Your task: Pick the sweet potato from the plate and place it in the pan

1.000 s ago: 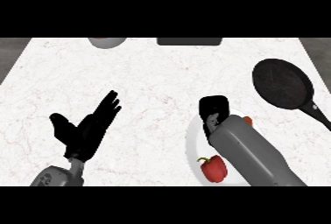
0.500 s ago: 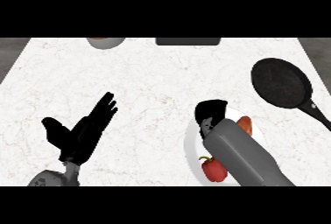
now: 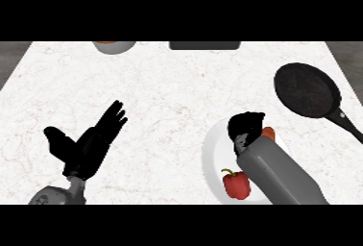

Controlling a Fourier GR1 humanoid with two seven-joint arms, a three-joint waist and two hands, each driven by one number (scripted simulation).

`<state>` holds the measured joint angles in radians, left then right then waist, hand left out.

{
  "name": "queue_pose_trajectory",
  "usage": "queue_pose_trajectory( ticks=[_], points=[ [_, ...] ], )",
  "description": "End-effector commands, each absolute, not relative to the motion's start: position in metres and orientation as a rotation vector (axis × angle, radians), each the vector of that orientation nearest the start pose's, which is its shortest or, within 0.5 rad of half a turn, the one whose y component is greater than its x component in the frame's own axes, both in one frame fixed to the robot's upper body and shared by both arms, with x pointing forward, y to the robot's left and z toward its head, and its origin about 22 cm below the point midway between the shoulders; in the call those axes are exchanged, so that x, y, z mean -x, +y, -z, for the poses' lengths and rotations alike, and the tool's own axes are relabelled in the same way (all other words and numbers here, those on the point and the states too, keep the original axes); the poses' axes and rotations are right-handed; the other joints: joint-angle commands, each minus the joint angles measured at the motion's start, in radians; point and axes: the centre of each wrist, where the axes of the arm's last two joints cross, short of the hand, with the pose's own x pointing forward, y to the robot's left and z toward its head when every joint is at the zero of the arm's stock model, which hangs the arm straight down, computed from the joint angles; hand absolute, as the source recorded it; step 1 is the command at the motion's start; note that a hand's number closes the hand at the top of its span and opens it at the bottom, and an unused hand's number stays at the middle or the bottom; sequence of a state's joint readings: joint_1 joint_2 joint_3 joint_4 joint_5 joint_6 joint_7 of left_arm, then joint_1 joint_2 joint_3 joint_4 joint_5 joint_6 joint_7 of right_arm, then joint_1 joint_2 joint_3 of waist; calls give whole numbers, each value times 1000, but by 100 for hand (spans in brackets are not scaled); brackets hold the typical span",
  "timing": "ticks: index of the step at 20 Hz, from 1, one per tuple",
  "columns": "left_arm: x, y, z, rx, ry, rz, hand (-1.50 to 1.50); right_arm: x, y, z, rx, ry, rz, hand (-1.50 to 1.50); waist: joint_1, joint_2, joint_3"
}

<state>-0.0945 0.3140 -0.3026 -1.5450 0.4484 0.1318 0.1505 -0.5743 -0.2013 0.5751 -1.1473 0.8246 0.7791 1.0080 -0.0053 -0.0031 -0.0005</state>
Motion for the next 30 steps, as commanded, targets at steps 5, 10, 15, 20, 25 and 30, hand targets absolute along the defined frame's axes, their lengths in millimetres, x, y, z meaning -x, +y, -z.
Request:
queue_pose_trajectory(
  ticks=[5,10,15,20,25,30],
  points=[
    [-248,226,-10,219,-1349,82,0,-319,-129,-15,1116,-62,-1576,-150,6,2,0],
    [-248,231,-17,226,-1355,91,0,-310,-150,-6,1155,-152,-1637,150,10,3,1],
    [-268,224,-8,212,-1361,83,0,-322,-146,-12,1191,-194,-1737,150,9,4,1],
    [-246,223,-24,236,-1354,85,0,-314,-138,-10,1203,-320,-1670,150,13,2,1],
    [-246,217,-13,219,-1357,68,0,-301,-101,-33,964,-783,-1207,150,-4,-1,6],
    [-257,221,-20,216,-1356,82,0,-297,-86,-65,1235,-1070,-966,150,-2,-1,2]
  ],
)
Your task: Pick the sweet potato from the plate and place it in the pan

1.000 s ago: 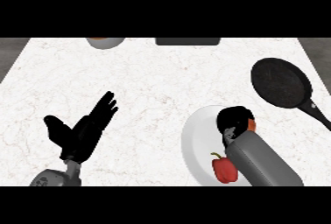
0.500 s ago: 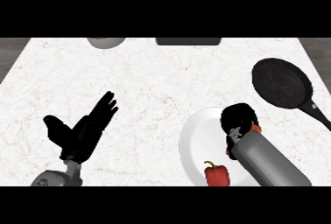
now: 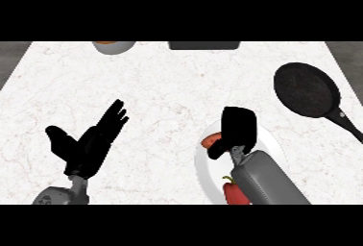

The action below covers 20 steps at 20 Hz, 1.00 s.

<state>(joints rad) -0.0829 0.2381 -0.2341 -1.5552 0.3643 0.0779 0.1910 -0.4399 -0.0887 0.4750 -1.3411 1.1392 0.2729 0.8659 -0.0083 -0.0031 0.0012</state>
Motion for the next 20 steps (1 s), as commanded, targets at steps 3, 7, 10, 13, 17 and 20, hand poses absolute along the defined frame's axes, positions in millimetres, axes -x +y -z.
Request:
queue_pose_trajectory(
  ticks=[3,7,10,13,17,20],
  points=[
    [-253,221,-13,228,-1366,79,0,-283,-80,-74,1256,-1236,-801,150,-3,-1,0],
    [-245,225,-13,226,-1361,67,0,-275,-95,-104,1234,-1356,-584,150,1,-3,-1],
    [-250,228,-9,221,-1368,72,0,-273,-109,-100,1132,-1425,-399,150,-1,3,0],
    [-254,222,-21,223,-1370,71,0,-277,-137,-104,1104,-1462,-321,150,6,2,0],
    [-254,211,-23,224,-1355,80,0,-287,-166,-99,1047,-1459,-246,150,8,3,-1],
    [-246,209,-13,230,-1360,101,0,-321,-209,-61,1159,-1417,-260,150,20,7,0]
  ],
)
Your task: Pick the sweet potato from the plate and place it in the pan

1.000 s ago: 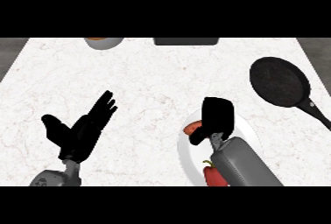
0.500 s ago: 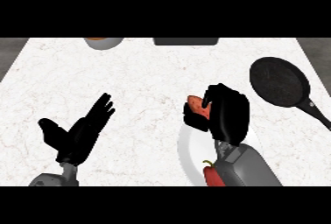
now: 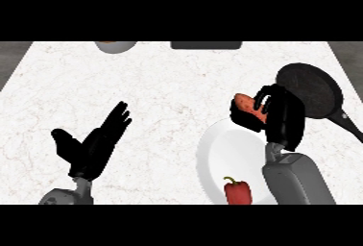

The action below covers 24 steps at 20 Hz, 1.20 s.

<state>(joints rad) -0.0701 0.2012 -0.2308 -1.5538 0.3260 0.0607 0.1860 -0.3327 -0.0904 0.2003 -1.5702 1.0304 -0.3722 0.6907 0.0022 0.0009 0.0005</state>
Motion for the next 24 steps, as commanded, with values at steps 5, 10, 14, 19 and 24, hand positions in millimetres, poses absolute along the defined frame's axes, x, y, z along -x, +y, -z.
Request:
queue_pose_trajectory(
  ticks=[5,10,14,19,24],
  points=[
    [-258,231,-24,243,-1356,96,0,-348,-238,-48,1292,-1369,-341,150,13,5,0],
    [-254,196,-10,239,-1371,119,0,-372,-293,-47,1412,-1384,-246,150,18,8,1],
    [-264,218,-26,264,-1350,94,0,-375,-309,-16,1517,-1348,-132,150,30,12,2],
    [-264,212,-31,250,-1376,120,0,-379,-357,-22,1549,-1350,-30,150,34,16,3],
    [-261,201,-25,270,-1367,138,0,-383,-381,-31,1544,-1364,-25,150,51,23,5]
  ],
)
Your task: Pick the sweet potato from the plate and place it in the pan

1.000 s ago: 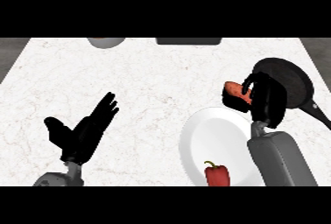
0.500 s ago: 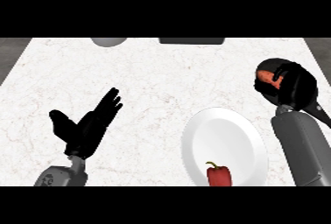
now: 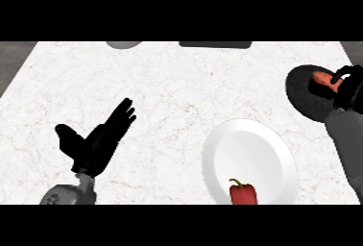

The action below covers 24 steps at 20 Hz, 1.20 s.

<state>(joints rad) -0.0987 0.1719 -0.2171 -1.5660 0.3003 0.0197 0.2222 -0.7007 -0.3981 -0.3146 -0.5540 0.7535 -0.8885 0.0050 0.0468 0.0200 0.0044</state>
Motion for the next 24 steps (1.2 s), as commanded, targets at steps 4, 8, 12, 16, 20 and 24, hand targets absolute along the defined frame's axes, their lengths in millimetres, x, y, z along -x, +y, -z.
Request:
queue_pose_trajectory(
  ticks=[4,8,12,16,20,24],
  points=[
    [-255,192,-12,271,-1386,135,0,-376,-397,-25,1541,-1353,-17,150,17,10,2],
    [-260,194,-16,285,-1389,146,0,-354,-426,-9,1408,-1035,-161,-150,28,16,1],
    [-261,192,-12,294,-1389,161,0,-363,-424,-19,1331,-1103,-125,-150,39,23,5],
    [-264,202,-23,269,-1389,146,0,-367,-408,-12,1236,-1284,33,-150,21,13,8],
    [-267,204,-22,266,-1389,124,0,-370,-419,-30,1147,-1458,238,-150,-4,7,7],
    [-273,198,-30,265,-1374,111,0,-357,-438,-25,989,-1462,340,-150,-3,5,4]
  ],
)
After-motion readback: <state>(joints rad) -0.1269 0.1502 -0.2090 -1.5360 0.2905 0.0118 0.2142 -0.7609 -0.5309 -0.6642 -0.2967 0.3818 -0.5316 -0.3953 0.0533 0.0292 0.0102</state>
